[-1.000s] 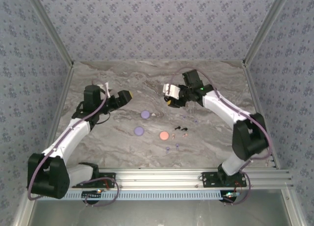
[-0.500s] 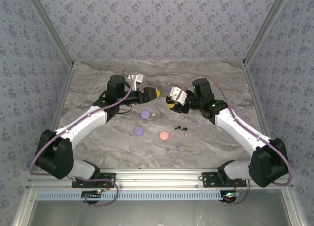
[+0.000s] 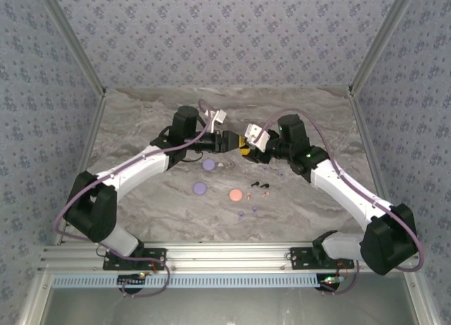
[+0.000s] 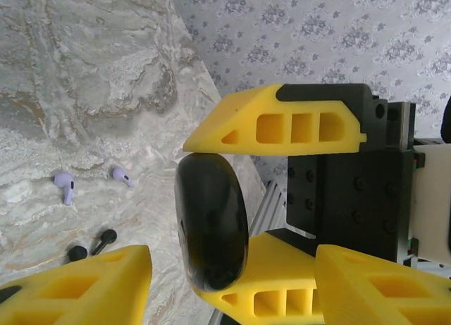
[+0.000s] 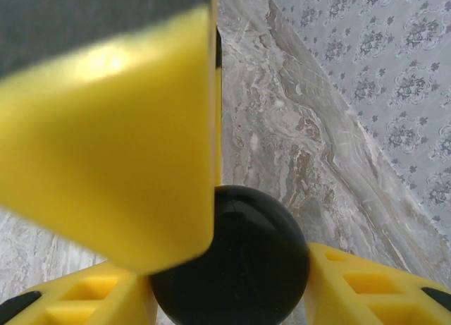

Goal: Insert the wireless bluetooth earbuds into the charging case

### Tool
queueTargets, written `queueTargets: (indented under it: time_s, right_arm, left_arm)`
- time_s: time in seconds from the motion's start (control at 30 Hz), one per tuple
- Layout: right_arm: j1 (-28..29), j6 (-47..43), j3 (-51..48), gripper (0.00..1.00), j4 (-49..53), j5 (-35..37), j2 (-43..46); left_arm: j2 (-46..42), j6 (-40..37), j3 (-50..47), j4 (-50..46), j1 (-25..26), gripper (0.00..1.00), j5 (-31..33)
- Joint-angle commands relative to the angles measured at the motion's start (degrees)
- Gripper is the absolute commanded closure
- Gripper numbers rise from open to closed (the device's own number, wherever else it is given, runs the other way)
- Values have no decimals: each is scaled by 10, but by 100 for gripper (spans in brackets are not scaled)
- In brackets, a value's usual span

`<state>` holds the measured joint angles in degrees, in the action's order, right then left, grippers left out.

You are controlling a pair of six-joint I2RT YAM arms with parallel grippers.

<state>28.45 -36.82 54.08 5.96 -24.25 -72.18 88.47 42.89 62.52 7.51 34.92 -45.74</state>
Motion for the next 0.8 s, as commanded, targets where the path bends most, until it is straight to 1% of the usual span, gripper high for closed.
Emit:
queueTargets:
  time_s: [0.0,0.33,0.57,0.77]
  right_arm:
    - [4,17,-4,46,-18,2,9]
    - [13,21,0,46,-17,-2,6]
    - [14,34,4,46,-17,4,0]
    - [15,51,11,42,-6,-5,2]
  left_arm:
    - [3,-20,24,-9,7,39,-18]
    - [10,-1,14,18,9,52,-6]
    - [10,-1,12,17,9,62,-8]
    - [7,-7,7,24,9,74,4]
